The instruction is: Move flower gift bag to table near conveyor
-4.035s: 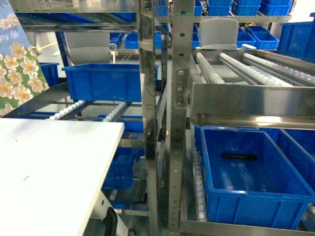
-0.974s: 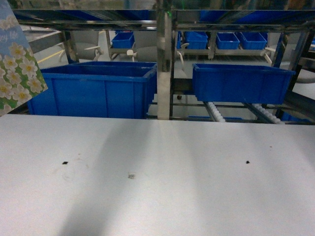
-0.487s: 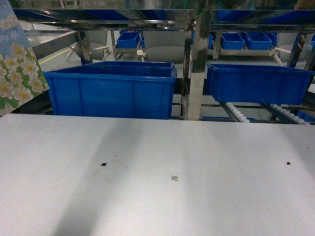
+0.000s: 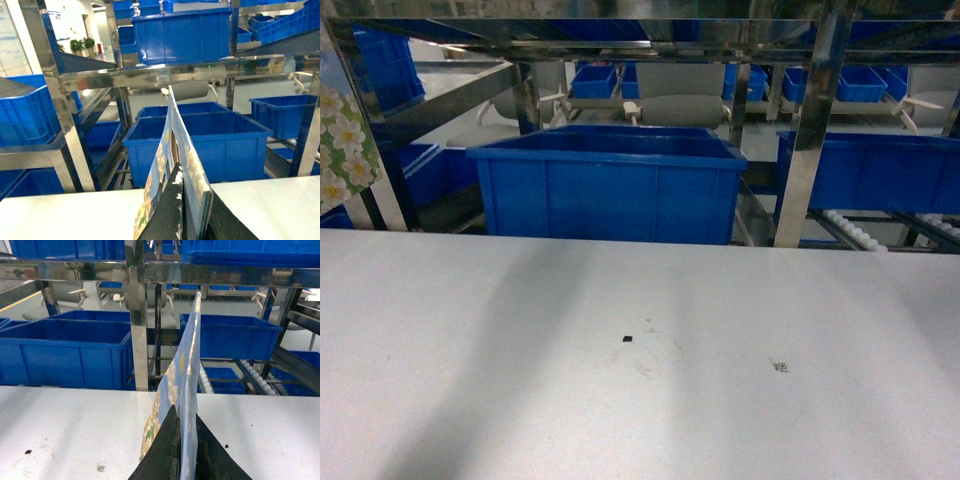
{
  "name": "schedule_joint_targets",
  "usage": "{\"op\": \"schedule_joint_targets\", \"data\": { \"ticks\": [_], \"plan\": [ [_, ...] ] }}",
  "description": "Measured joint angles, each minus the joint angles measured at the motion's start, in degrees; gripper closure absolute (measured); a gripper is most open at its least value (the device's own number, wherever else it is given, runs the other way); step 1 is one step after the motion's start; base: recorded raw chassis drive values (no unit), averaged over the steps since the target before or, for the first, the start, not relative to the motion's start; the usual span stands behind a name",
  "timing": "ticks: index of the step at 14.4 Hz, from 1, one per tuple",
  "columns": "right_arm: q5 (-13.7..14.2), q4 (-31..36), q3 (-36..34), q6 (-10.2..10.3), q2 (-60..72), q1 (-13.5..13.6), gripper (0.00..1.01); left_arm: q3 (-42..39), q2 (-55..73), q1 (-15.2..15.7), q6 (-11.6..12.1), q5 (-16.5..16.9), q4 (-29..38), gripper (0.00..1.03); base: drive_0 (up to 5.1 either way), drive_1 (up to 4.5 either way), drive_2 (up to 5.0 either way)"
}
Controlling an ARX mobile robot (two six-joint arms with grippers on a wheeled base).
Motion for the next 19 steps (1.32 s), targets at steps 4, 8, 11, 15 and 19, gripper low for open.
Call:
{"op": "schedule_joint_targets", "data": {
  "ticks": [4,8,11,15,19],
  "plan": [
    [0.0,0.2,0.0,0.0,-0.1,0.0,0.98,0.0,-0.1,-0.1,0.0,0.2,-0.3,1.01,-5.0,2.42,2.4],
    [0.4,-0.1,0.0,0.0,0.1,0.0,0.98,0.0,0.3,-0.2,0.0,0.5,-0.2,1.01,-5.0,2.42,2.4],
    [0.2,0.2,-0.1,0.0,0.0,-0.3,0.98,0.0,0.2,-0.3,0.0,0.6,-0.2,1.01,-5.0,2.42,2.4],
    [0.4,-0.2,-0.2,0.0,0.1,-0.3,0.98,0.0,0.2,-0.3,0.0,0.6,-0.3,1.01,-5.0,2.42,2.4],
    [0.0,0.3,-0.2,0.0,-0.1,-0.3,0.98,0.0,0.2,0.0,0.0,0.0,-0.2,1.01,-5.0,2.42,2.4]
  ]
}}
